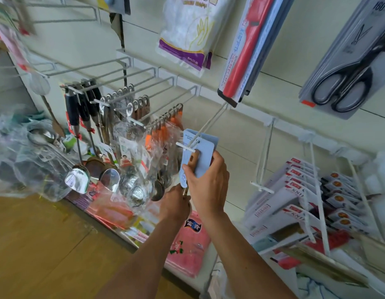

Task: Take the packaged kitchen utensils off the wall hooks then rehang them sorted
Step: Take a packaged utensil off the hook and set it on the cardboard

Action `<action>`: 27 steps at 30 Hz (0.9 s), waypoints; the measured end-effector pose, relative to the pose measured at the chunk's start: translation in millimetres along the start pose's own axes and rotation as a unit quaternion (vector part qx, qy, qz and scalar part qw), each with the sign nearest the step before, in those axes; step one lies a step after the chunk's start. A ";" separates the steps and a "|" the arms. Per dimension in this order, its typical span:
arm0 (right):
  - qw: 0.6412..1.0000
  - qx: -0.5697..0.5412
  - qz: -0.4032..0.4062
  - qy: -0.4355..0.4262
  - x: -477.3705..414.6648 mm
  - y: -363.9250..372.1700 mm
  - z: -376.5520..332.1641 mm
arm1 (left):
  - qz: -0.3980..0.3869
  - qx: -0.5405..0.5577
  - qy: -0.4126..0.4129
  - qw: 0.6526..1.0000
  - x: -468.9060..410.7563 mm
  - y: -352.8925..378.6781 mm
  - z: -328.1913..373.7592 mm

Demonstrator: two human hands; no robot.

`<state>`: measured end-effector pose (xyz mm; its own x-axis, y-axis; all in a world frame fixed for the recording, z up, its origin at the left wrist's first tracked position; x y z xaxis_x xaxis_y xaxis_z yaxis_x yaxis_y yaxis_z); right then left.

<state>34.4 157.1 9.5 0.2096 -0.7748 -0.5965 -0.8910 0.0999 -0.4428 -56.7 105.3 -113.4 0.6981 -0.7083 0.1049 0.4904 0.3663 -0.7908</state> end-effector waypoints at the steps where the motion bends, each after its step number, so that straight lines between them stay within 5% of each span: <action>1: 1.000 -0.005 0.001 0.001 -0.2 1.4 0.4 | 0.001 0.003 -0.004 1.000 -2.3 3.0 -2.0; 19: 0.997 -0.062 0.031 0.047 9.3 -3.2 2.7 | 0.039 -0.047 0.013 0.998 3.4 4.9 -10.1; 27: 0.982 -0.134 0.008 0.136 22.8 -0.4 9.2 | 0.036 -0.075 0.020 0.996 13.2 10.4 -12.5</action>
<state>43.3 145.2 -10.0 0.1122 -0.9164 -0.3842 -0.9747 -0.0263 -0.2219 -48.9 92.2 -127.8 0.7050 -0.7088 0.0231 0.3549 0.3244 -0.8768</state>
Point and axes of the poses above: each hand's wrist, its own x-axis away from the middle knuckle, its own y-axis out of the palm, z = x × y, the point moved 8 cm from there along -x, towards the middle knuckle, and after that the axes turned 11 degrees about -x, right-handed, at the moved point
